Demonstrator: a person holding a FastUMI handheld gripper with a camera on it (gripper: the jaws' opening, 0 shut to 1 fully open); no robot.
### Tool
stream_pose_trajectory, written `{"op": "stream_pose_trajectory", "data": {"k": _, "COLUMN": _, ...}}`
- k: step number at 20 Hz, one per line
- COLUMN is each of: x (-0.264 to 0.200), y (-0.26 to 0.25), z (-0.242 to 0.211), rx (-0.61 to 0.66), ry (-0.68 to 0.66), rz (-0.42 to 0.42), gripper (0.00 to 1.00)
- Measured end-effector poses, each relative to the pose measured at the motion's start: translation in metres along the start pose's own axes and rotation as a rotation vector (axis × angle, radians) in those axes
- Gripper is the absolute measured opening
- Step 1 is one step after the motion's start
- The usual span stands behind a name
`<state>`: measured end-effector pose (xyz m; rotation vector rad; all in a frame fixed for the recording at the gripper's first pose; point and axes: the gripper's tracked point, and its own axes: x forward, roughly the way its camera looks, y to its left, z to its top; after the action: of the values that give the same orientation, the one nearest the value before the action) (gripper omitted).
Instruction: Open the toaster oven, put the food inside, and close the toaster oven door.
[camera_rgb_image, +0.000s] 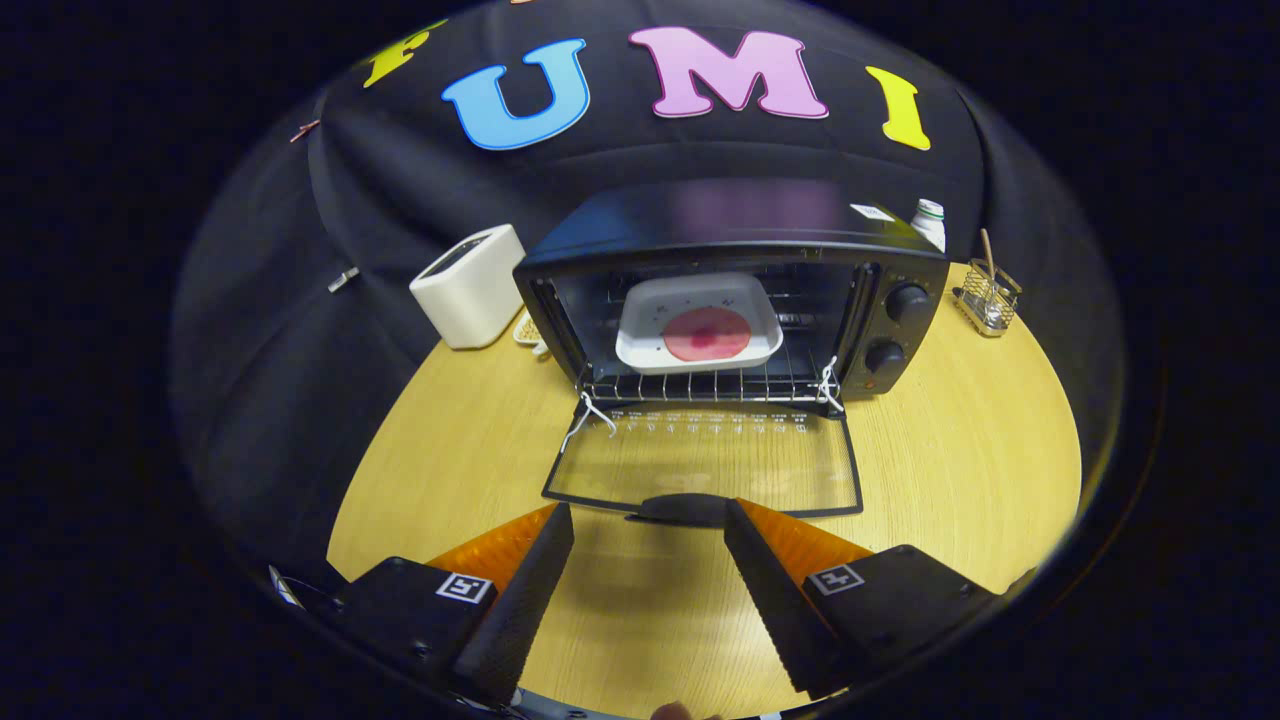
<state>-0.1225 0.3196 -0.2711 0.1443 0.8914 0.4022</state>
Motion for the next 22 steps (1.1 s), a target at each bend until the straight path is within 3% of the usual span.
{"op": "stream_pose_trajectory", "data": {"k": 7, "x": 0.035, "y": -0.018, "z": -0.051, "rx": -0.001, "ry": 0.129, "rz": -0.092, "gripper": 0.99}}
{"op": "stream_pose_trajectory", "data": {"k": 17, "x": 0.07, "y": -0.032, "z": -0.062, "rx": 0.028, "ry": 0.163, "rz": -0.185, "gripper": 0.99}}
{"op": "stream_pose_trajectory", "data": {"k": 22, "x": 0.068, "y": -0.032, "z": -0.058, "rx": 0.039, "ry": 0.145, "rz": -0.189, "gripper": 0.99}}
